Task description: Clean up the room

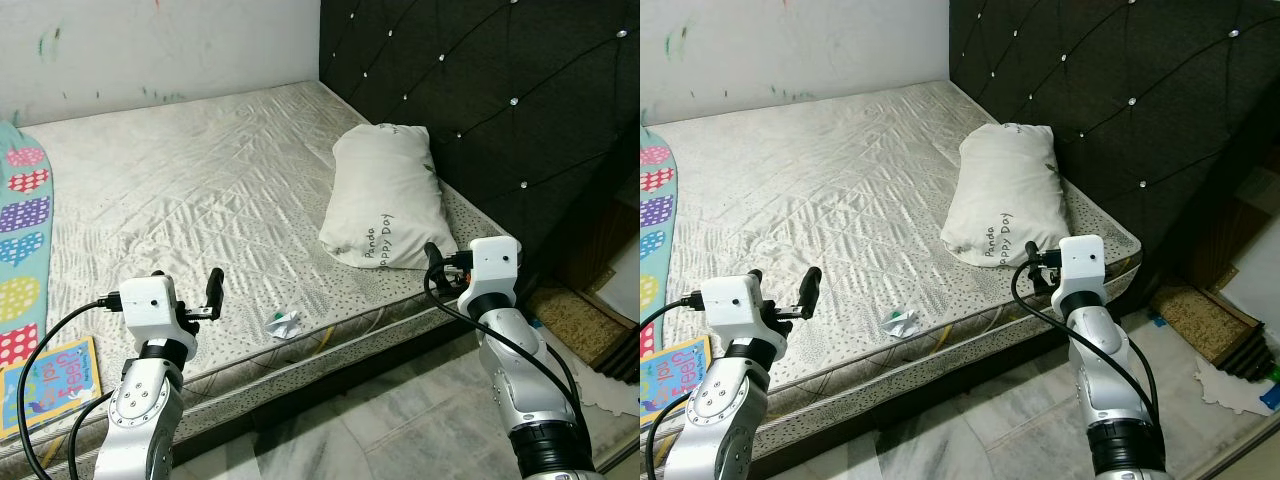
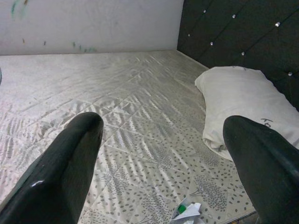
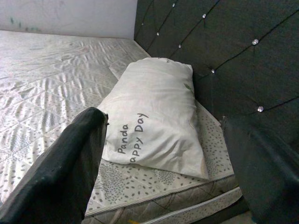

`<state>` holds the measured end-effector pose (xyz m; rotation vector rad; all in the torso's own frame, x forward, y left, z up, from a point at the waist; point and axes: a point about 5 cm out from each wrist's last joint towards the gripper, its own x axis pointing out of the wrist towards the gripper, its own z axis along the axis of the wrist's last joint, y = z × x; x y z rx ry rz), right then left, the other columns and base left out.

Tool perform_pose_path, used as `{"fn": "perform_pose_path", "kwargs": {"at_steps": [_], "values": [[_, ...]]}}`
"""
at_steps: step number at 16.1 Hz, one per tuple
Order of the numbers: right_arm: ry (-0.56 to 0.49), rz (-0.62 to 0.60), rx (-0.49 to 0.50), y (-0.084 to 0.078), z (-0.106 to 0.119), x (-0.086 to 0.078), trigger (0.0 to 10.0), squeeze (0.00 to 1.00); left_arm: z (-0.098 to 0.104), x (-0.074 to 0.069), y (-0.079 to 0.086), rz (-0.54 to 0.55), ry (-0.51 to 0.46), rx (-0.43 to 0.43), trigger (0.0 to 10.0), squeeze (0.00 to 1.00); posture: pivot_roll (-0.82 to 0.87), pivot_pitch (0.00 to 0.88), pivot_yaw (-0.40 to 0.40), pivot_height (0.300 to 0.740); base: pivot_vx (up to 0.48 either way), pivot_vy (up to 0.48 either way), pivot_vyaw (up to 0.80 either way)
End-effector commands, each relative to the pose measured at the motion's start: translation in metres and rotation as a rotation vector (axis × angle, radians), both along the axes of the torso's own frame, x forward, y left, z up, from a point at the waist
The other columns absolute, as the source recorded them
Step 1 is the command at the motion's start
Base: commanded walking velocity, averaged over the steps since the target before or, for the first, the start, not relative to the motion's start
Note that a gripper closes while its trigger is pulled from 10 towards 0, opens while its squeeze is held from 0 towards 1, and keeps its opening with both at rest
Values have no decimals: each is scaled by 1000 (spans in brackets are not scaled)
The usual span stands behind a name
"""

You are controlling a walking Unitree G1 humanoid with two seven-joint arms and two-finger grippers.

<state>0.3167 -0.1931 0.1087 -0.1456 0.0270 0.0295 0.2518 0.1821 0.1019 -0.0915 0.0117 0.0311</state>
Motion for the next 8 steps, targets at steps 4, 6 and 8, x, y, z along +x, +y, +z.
{"fn": "perform_pose_path", "kwargs": {"at_steps": [4, 6, 8], "values": [[76, 33, 193, 36, 0, 21, 10000, 0, 15, 43, 19, 49, 47, -62, 10000, 0, -8, 0, -19, 740, 0, 0, 0], [35, 152, 176, 50, 2, 15, 10000, 0, -2, 31, 10, 20, 84, -46, 10000, 0, -23, 0, -36, 740, 0, 0, 0], [39, 152, 159, 49, 1, 14, 10000, 0, -2, 31, 12, 21, 85, -43, 10000, 0, -23, 0, -37, 740, 0, 0, 0]]}}
